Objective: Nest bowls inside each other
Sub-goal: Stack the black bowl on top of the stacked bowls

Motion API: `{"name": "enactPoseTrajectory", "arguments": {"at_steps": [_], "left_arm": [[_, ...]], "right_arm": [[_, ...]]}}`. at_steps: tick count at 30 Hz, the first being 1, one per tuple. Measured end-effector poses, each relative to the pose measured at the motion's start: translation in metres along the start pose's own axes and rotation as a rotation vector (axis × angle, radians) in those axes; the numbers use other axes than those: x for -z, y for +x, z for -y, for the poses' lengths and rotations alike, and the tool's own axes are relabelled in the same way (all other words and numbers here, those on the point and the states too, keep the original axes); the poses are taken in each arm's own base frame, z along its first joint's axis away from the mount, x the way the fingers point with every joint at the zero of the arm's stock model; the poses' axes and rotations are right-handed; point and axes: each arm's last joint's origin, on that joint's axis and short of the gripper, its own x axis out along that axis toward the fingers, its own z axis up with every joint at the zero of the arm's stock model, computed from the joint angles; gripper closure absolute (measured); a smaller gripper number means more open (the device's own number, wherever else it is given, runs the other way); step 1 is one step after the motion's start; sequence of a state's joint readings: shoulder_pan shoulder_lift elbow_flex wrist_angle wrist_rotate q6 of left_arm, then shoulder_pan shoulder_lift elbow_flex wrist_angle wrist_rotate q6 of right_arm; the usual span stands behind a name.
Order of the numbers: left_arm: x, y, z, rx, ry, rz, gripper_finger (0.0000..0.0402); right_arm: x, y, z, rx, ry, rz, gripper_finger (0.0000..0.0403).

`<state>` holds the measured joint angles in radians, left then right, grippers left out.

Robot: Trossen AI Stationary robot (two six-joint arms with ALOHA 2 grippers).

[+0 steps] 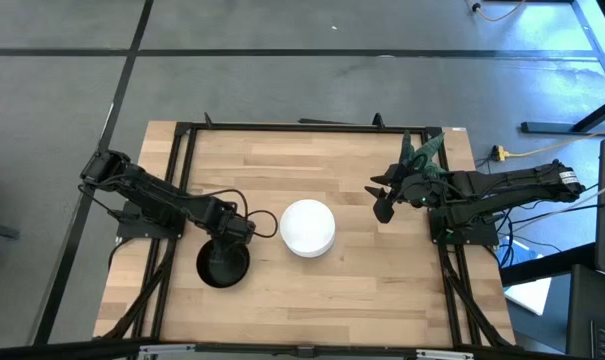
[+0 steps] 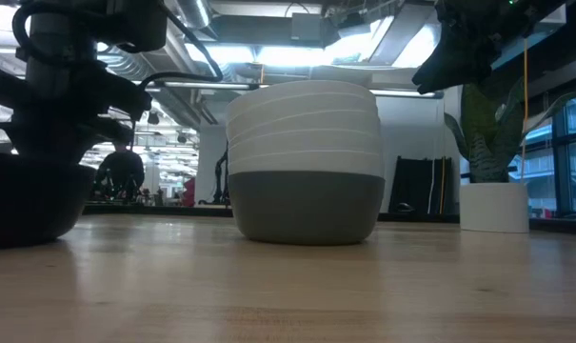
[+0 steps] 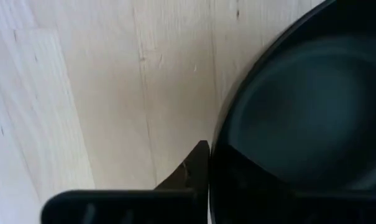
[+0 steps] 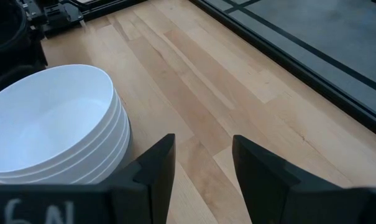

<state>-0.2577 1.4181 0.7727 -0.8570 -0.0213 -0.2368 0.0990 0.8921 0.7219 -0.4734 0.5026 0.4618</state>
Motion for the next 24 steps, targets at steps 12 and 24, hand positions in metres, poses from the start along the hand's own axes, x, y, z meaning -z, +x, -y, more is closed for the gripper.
{"name": "enactPoseTrajectory", "arguments": {"at_steps": [12, 24], "left_arm": [[0.004, -0.012, -0.014, 0.077, -0.092, 0.016, 0.0399], [0.003, -0.074, -0.043, 0.133, -0.307, 0.297, 0.04]], "right_arm": [[0.0, 0.0, 0.0, 0.0, 0.0, 0.0, 0.0241], [0.0, 0.0, 0.0, 0.001, 0.0, 0.001, 0.0241]]}}
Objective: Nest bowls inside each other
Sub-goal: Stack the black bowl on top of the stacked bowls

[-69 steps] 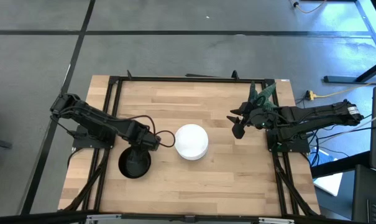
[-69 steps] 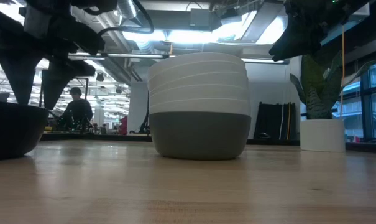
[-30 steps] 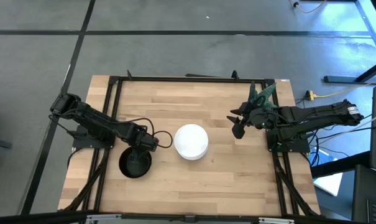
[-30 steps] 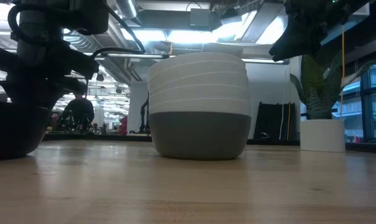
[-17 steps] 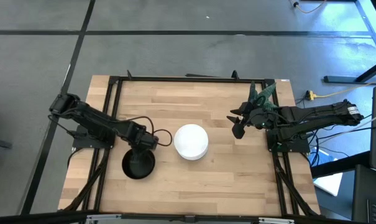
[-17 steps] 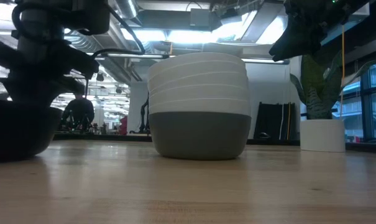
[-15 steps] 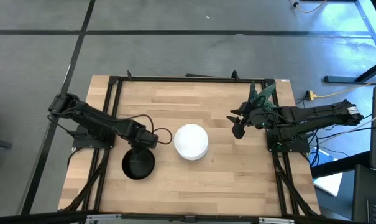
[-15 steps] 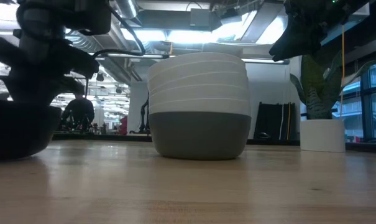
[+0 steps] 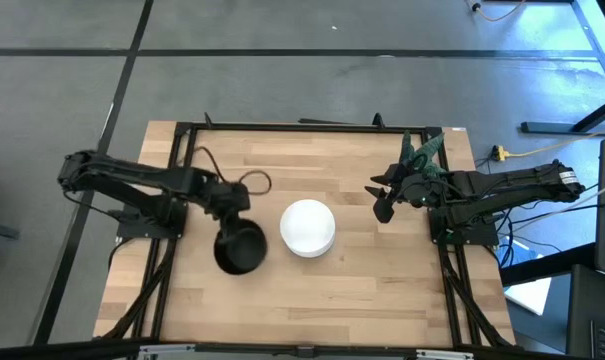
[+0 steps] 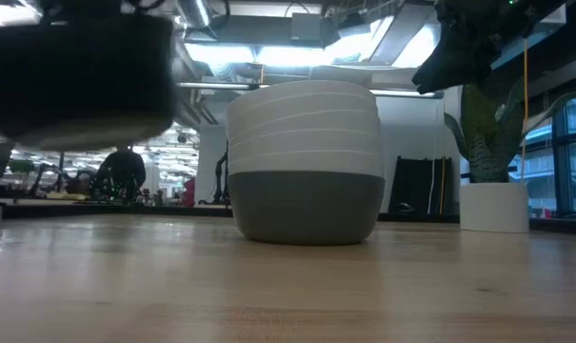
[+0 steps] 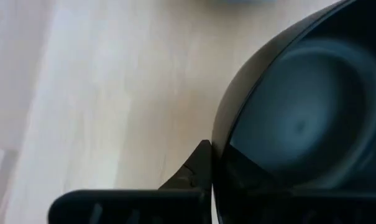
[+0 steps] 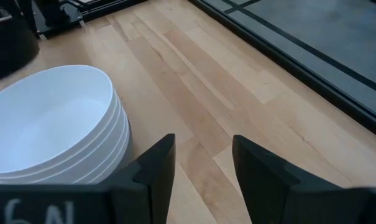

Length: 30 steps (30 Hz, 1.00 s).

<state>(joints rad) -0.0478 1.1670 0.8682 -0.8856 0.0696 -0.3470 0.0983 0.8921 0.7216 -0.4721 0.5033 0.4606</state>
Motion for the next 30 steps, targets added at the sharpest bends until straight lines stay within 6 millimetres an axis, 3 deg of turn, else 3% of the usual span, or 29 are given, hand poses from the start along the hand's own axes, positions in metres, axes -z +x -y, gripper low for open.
{"name": "enactPoseTrajectory", "arguments": {"at_steps": [8, 13, 22, 30], "left_arm": [[-0.05, -0.056, 0.0, 0.091, -0.149, 0.349, 0.0401], [-0.083, -0.071, -0.003, 0.137, -0.174, 0.471, 0.0401], [-0.13, -0.048, -0.013, 0.058, -0.187, 0.284, 0.0401], [-0.163, -0.024, -0.017, 0.097, -0.173, 0.171, 0.0401]], "right_arm": [[0.0, 0.0, 0.001, 0.004, -0.019, 0.001, 0.0241], [0.0, 0.0, 0.001, 0.004, -0.024, 0.001, 0.0241], [0.0, 0.0, 0.001, 0.005, -0.037, -0.001, 0.0241], [0.0, 0.0, 0.001, 0.0, -0.038, -0.007, 0.0241]]}}
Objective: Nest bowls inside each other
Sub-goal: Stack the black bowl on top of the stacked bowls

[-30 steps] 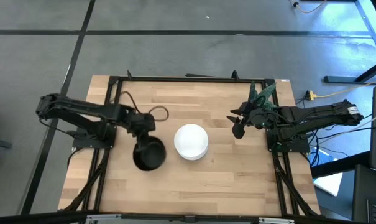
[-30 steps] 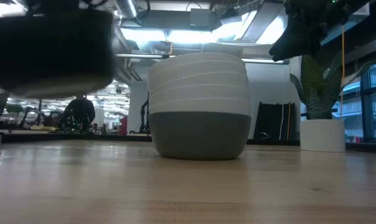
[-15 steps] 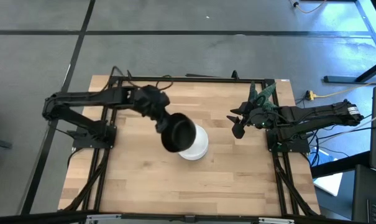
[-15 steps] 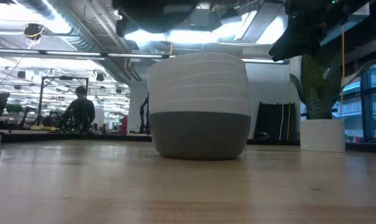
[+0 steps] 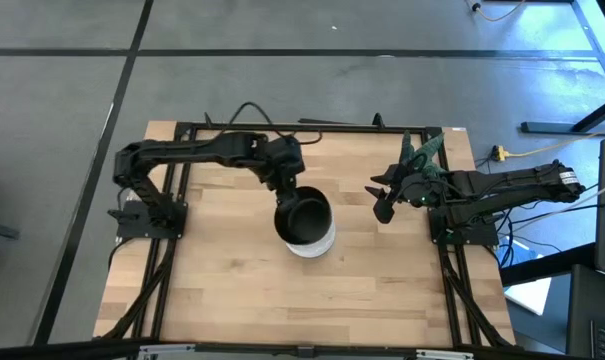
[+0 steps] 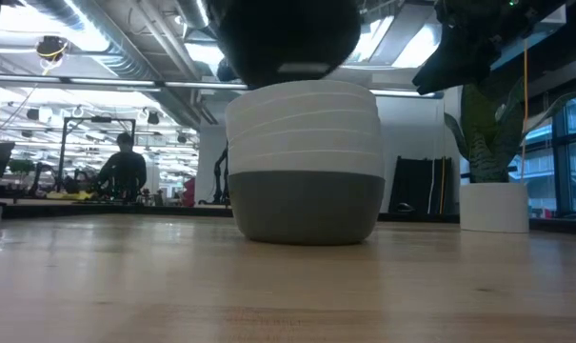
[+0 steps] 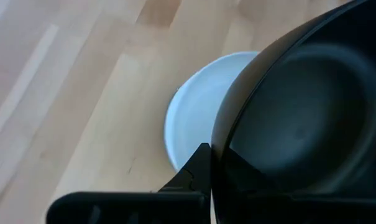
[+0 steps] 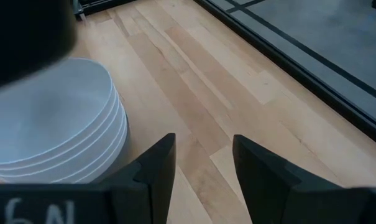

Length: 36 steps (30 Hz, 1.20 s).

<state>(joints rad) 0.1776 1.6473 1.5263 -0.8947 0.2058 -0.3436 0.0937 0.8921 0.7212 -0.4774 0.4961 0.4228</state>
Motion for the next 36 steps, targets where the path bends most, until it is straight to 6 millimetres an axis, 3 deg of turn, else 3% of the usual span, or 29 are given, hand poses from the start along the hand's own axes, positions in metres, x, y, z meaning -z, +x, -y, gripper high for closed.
{"name": "enactPoseTrajectory", "arguments": {"at_steps": [6, 23, 36], "left_arm": [[-0.004, 0.02, -0.003, -0.032, 0.004, -0.083, 0.0401], [-0.002, 0.047, -0.01, -0.103, -0.012, -0.16, 0.0401], [-0.001, 0.047, -0.009, -0.074, -0.021, -0.182, 0.0388]], "right_arm": [[0.0, 0.0, 0.0, -0.001, -0.008, 0.0, 0.0241], [0.002, 0.0, 0.001, 0.009, -0.022, -0.021, 0.0241], [0.002, 0.0, 0.001, 0.009, -0.021, -0.022, 0.0241]]}}
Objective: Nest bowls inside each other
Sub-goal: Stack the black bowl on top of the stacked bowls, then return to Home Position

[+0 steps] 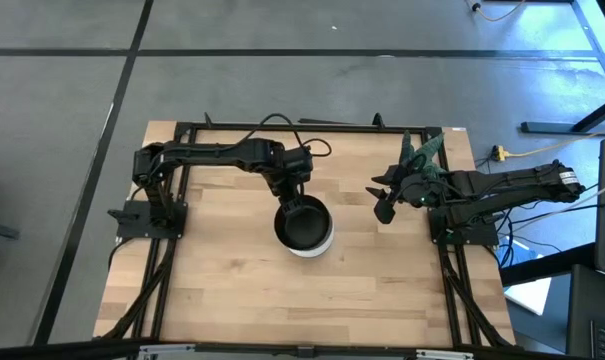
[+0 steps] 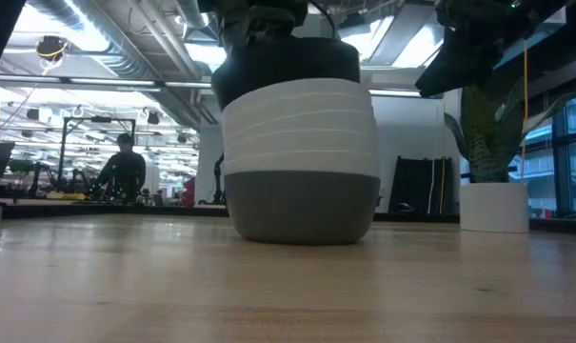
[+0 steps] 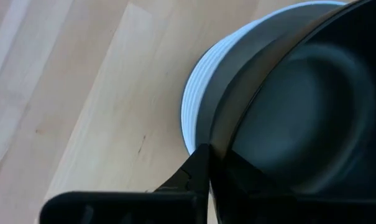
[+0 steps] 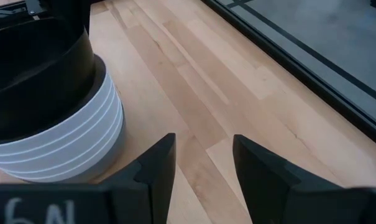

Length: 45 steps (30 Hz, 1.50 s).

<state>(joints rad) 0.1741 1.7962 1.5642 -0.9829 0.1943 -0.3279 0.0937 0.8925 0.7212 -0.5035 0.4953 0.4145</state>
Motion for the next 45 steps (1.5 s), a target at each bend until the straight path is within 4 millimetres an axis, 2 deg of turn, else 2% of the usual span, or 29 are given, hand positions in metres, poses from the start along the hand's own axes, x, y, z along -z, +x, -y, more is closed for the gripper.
{"name": "enactPoseTrajectory", "arguments": {"at_steps": [7, 15, 19, 24, 30, 34, 37, 41, 45], "left_arm": [[-0.001, 0.0, 0.0, -0.007, 0.05, 0.01, 0.0374], [-0.004, -0.002, 0.001, 0.024, 0.085, 0.041, 0.0277], [-0.004, -0.009, 0.001, -0.014, 0.114, 0.089, 0.0256], [-0.002, -0.037, 0.001, -0.152, 0.181, 0.216, 0.0256], [0.004, -0.091, 0.009, -0.246, 0.219, 0.492, 0.0256], [0.015, -0.128, 0.015, -0.287, 0.259, 0.657, 0.0255], [0.026, -0.148, 0.017, -0.314, 0.278, 0.738, 0.0256], [0.048, -0.157, 0.014, -0.325, 0.28, 0.837, 0.0255], [0.075, -0.152, 0.005, -0.31, 0.282, 0.889, 0.0256]], "right_arm": [[0.0, 0.0, 0.0, 0.0, 0.002, 0.0, 0.0241], [0.0, 0.0, 0.0, 0.0, 0.003, 0.0, 0.0241], [0.0, -0.001, 0.0, -0.002, 0.0, 0.004, 0.0241], [-0.004, -0.012, 0.006, 0.007, 0.003, 0.064, 0.0241], [-0.009, -0.04, 0.021, -0.011, 0.047, 0.185, 0.0241], [-0.01, -0.056, 0.03, -0.037, 0.088, 0.25, 0.0241], [-0.01, -0.063, 0.035, -0.046, 0.093, 0.275, 0.0241], [-0.009, -0.07, 0.039, -0.05, 0.071, 0.301, 0.0241], [-0.009, -0.074, 0.042, -0.052, 0.069, 0.317, 0.0241]]}}
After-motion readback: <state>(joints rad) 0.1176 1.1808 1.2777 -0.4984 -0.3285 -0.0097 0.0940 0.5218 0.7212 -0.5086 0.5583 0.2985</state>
